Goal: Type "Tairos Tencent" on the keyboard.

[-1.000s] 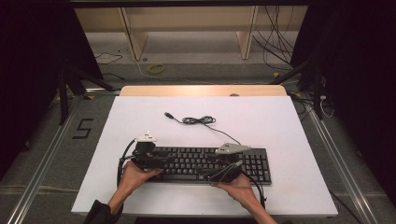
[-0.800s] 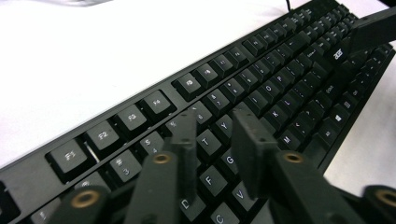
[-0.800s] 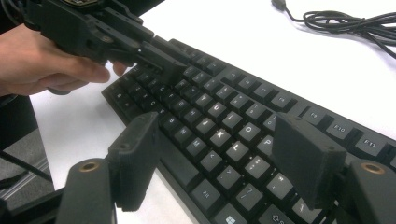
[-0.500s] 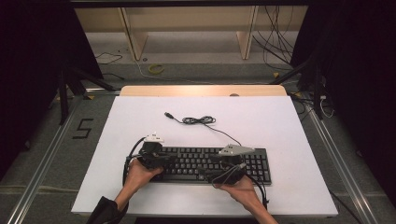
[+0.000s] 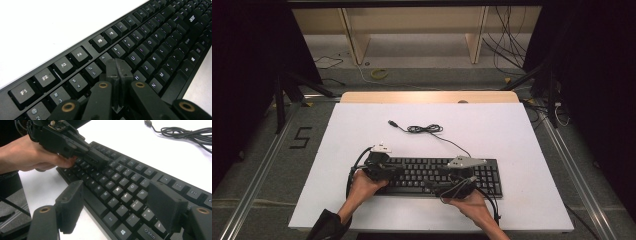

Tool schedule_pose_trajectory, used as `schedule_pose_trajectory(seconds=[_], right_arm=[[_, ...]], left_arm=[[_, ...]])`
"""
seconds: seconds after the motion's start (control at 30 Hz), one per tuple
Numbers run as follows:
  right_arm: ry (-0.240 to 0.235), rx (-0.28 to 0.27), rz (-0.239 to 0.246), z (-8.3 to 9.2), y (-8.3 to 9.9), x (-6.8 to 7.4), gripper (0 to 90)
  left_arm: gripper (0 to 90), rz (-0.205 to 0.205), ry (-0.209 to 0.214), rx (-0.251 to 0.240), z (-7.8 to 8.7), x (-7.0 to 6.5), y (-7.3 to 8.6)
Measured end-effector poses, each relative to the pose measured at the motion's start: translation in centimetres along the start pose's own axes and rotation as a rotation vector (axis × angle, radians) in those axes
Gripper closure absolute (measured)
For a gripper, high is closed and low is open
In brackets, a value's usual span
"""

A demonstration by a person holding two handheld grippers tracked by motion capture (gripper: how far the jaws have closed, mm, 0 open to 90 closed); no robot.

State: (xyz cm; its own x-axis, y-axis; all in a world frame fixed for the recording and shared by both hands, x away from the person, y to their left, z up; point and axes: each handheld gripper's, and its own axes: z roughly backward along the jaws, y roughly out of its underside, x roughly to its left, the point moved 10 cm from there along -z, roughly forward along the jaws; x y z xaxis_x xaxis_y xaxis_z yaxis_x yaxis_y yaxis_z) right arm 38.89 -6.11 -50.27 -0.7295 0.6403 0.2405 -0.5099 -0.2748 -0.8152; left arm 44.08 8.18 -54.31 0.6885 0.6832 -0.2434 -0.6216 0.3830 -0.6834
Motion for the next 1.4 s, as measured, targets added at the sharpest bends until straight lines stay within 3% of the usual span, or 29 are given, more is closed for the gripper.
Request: schedule_pose_trajectory(seconds=[0.27, 0.57, 1.4], right_arm=[[0.0, 0.005, -0.002, 0.0, 0.1, 0.0, 30.7], [0.002, 0.0, -0.003, 0.2, 0.0, -0.1, 30.6], [0.012, -0.019, -0.01, 1.0, 0.0, -0.7, 30.6]], left_arm=[[89.4, -0.023, -0.02, 0.016, -0.5, -0.2, 0.2], [88.8, -0.006, -0.023, 0.009, -0.3, -0.2, 0.1], [64.7, 0.046, 0.032, -0.067, 2.3, -0.2, -0.8]])
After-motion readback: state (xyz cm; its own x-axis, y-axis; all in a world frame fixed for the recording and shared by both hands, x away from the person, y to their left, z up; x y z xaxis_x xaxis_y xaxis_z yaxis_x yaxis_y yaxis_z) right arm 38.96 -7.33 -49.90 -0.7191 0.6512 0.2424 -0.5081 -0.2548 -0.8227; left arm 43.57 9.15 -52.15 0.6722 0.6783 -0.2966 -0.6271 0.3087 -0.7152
